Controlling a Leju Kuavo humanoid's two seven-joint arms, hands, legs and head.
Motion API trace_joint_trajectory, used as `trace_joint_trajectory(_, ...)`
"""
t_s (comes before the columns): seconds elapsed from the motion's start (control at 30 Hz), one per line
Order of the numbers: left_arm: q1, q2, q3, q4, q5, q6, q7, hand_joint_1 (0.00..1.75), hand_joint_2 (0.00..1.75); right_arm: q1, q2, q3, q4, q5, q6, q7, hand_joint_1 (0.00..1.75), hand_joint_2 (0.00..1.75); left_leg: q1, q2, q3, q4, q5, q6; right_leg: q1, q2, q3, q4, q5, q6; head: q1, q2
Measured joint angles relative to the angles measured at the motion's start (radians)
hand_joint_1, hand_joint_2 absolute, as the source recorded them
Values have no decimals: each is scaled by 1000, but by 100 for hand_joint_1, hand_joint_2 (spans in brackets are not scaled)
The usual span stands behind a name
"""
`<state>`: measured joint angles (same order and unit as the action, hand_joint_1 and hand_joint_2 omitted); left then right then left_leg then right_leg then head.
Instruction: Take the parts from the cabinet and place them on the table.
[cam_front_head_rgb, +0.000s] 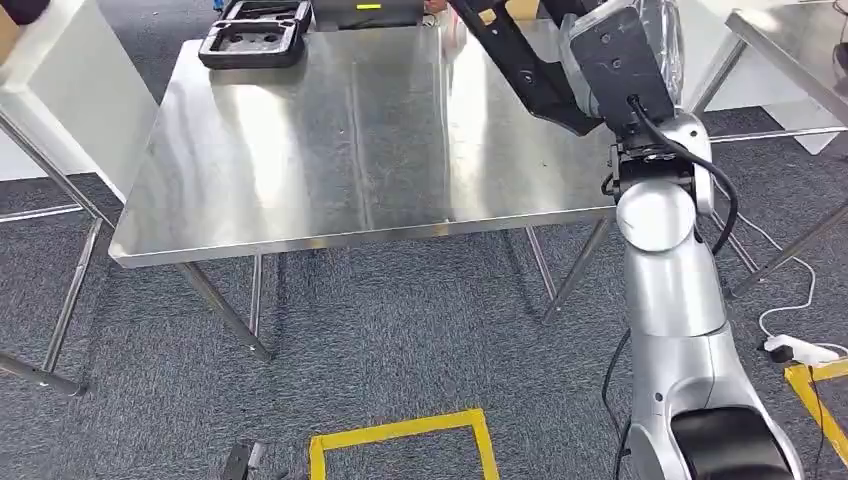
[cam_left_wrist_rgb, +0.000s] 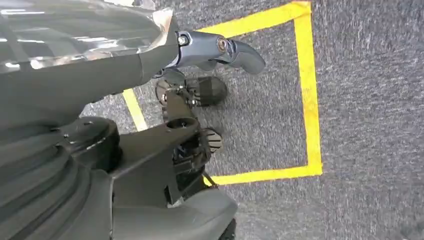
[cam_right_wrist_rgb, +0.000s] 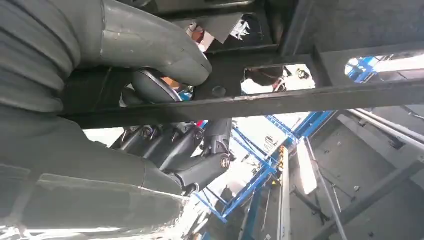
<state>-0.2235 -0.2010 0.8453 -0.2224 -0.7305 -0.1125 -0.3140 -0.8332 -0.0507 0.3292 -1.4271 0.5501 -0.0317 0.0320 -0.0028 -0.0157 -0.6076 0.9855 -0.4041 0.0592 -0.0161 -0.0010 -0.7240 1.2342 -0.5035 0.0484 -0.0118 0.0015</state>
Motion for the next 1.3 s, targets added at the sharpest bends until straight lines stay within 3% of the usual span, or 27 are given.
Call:
trace_joint_trajectory(0.07,-1,0,-8,-1,-2,2,0,0,175,-5,0,1,0,0,0,0,175,175,0,-4,0,9,-7,-8,-1,0,95,-197,74,11,1,0)
trace_joint_trajectory(0.1,-1,1,-11,-1,-2,5,0,0,175,-5,0,2,0,0,0,0,175,175,-8,-5,-6,19,-14,-15,2,2,115,-224,78,0,1,0)
trace_joint_trajectory(0.2,0,0,-18,-2,-3,12,-1,0,175,-8,0,5,0,0,1,0,175,175,-4,-5,-8,18,-16,-23,6,2,112,-225,80,-17,1,0)
trace_joint_trajectory(0.27,2,4,-23,-3,-3,19,-1,0,175,-12,0,5,1,5,2,4,175,175,-3,-4,-12,33,-29,-35,-8,1,117,-230,84,-26,2,0)
trace_joint_trajectory(0.3,1,3,-27,-3,-3,21,-1,0,175,-15,2,5,1,6,3,6,175,175,-2,1,-28,71,-57,-43,-10,1,118,-230,83,-34,-9,0)
trace_joint_trajectory(0.37,1,4,-33,-3,-3,27,-1,0,175,-17,2,5,1,7,10,8,175,175,7,6,-106,227,-132,-57,-10,1,118,-229,81,-37,-11,0)
trace_joint_trajectory(0.4,3,5,-33,-3,-3,29,1,0,175,-15,1,5,1,9,15,10,175,175,9,8,-145,302,-157,-61,-9,1,118,-229,80,-38,-11,0)
trace_joint_trajectory(0.43,4,5,-34,-3,-3,31,1,0,175,-12,0,5,3,13,16,13,175,175,11,9,-171,341,-158,-63,-10,1,119,-229,79,-39,-11,0)
trace_joint_trajectory(0.47,5,5,-37,-3,-3,32,1,0,175,-9,0,6,5,19,16,15,175,175,14,9,-170,325,-136,-63,-10,2,119,-229,79,-39,-11,0)
trace_joint_trajectory(0.5,6,6,-40,-3,-2,34,1,0,175,-9,-2,6,5,23,16,17,175,175,14,11,-144,259,-90,-61,-10,2,121,-229,78,-39,-11,0)
trace_joint_trajectory(0.57,5,7,-45,-3,-2,35,1,0,175,-10,-5,5,6,26,16,21,175,175,14,14,-56,78,-3,-52,-10,2,127,-229,75,-36,-11,0)
trace_joint_trajectory(0.6,5,7,-46,-3,-1,36,1,0,175,-10,-6,4,6,27,16,21,175,175,11,13,-27,25,-2,-46,-7,2,127,-229,72,-32,-10,0)
trace_joint_trajectory(0.63,5,8,-47,-4,-1,36,1,0,175,-11,-8,3,8,27,16,21,175,175,7,12,-26,21,-5,-42,0,3,125,-229,70,-27,-9,0)
trace_joint_trajectory(0.73,7,9,-50,-4,-1,38,2,0,175,-9,-13,3,11,37,17,24,175,175,0,10,-24,19,-8,-24,-4,1,130,-238,67,-10,-10,0)
trace_joint_trajectory(0.77,8,8,-53,-4,-1,38,2,0,175,-9,-16,1,11,40,17,24,175,175,13,11,-9,0,1,-13,4,0,122,-230,61,-5,-8,0)
trace_joint_trajectory(0.8,8,7,-56,-4,0,38,1,0,175,-9,-21,-2,11,41,17,25,175,175,7,11,-1,-6,2,-8,1,0,114,-197,46,-8,-6,0)
trace_joint_trajectory(0.87,8,8,-58,-4,2,38,2,0,175,-8,-26,-2,14,41,17,24,175,175,6,11,5,-6,-2,3,0,1,34,-43,-17,-20,-2,0)
trace_joint_trajectory(0.9,8,7,-59,-4,2,38,2,0,175,-4,-29,-2,16,41,18,25,175,175,5,11,5,-5,-5,6,0,1,-13,38,-42,-20,-2,0)
trace_joint_trajectory(0.93,9,8,-60,-4,2,38,2,0,175,-1,-32,-2,18,41,18,25,175,175,4,9,5,-4,-6,6,1,1,-42,83,-49,-15,-1,0)
trace_joint_trajectory(0.97,10,7,-60,-4,2,38,2,0,175,2,-34,-2,20,42,18,26,175,175,3,6,7,-4,-8,5,0,1,-46,78,-38,-8,1,0)
trace_joint_trajectory(1.0,10,7,-61,-4,2,38,2,0,175,3,-35,-3,21,42,18,26,175,175,3,4,9,-3,-10,3,0,1,-24,24,-8,2,1,0)
trace_joint_trajectory(1.07,10,7,-61,-4,2,38,2,0,175,2,-35,-3,21,42,18,26,175,175,4,1,15,7,-22,-5,-4,0,68,-169,77,19,2,0)
trace_joint_trajectory(1.1,10,7,-61,-4,2,38,2,0,175,2,-36,-3,22,42,18,26,175,175,2,0,13,14,-29,-11,-6,-1,90,-231,92,15,3,0)
trace_joint_trajectory(1.17,11,7,-61,-4,2,38,2,0,175,2,-37,-4,23,41,18,26,175,175,-5,-2,6,21,-36,-20,1,1,99,-226,92,-6,2,0)
trace_joint_trajectory(1.23,13,6,-61,-4,2,38,3,0,175,4,-38,-5,25,42,18,26,175,175,-3,-1,7,20,-37,-23,2,2,97,-225,91,-16,2,0)
trace_joint_trajectory(1.27,13,10,-61,-6,2,38,3,0,175,4,-38,-5,24,42,18,26,175,175,-2,-1,5,25,-45,-28,-11,2,103,-229,92,-21,1,0)
trace_joint_trajectory(1.3,13,8,-62,-6,2,38,2,0,175,2,-37,-5,24,42,18,26,175,175,-3,2,-5,48,-60,-37,-12,2,108,-229,88,-28,-3,0)
